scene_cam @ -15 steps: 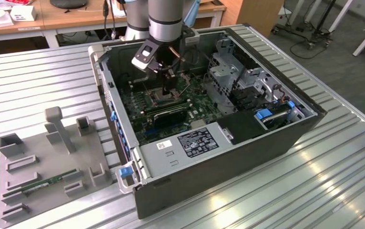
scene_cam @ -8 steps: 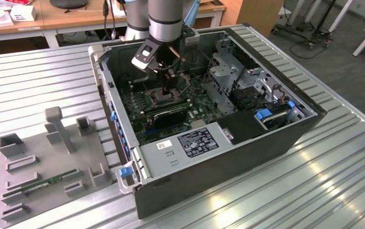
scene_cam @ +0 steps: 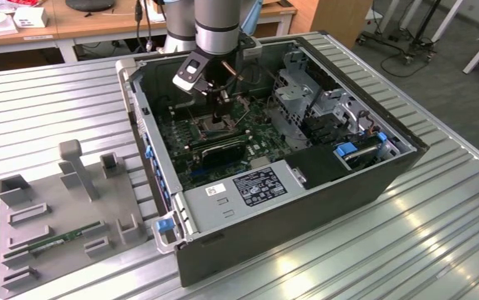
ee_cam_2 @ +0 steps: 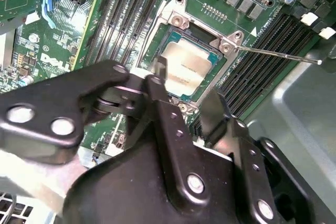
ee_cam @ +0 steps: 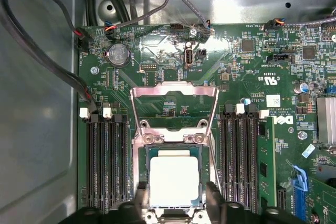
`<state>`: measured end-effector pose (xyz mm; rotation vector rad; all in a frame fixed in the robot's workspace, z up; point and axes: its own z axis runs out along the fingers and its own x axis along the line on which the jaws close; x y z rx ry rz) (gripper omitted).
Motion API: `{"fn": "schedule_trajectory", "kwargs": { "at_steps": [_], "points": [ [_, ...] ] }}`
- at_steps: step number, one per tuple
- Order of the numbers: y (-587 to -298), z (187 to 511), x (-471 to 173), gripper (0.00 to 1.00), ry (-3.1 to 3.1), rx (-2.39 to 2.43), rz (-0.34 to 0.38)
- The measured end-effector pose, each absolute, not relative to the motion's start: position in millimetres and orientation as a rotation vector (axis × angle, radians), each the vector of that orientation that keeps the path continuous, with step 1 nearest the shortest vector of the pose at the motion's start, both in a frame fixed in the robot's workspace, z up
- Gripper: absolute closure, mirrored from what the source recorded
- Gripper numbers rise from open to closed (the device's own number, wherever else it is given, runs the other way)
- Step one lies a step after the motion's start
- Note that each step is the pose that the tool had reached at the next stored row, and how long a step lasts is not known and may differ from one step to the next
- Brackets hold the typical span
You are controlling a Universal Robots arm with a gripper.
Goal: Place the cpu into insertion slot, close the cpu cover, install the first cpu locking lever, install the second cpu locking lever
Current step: 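Place the cpu into insertion slot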
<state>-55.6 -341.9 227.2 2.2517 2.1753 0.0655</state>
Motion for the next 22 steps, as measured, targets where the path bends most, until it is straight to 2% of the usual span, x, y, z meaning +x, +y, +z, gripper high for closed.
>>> {"fn": "schedule_trajectory", "kwargs": {
  "at_steps": [1,2,4,5,7,8,10,22],
  "points": [
    [-341.9,227.2,-55.6,0.53,2.175,2.252,0.065],
    [-341.9,227.2,-55.6,0.53,2.175,2.251,0.065],
    [-341.9,227.2,-55.6,0.64,2.175,2.251,0.064],
    [-341.9,227.2,-55.6,0.64,2.175,2.251,0.064],
    [-341.9,227.2,-55.6,0.76,2.175,2.251,0.064],
    [-341.9,227.2,-55.6,0.76,2.174,2.251,0.063],
    [-341.9,227.2,-55.6,0.88,2.174,2.25,0.063],
    [-341.9,227.1,-52.5,0.89,2.173,2.249,0.06]
  ]
}}
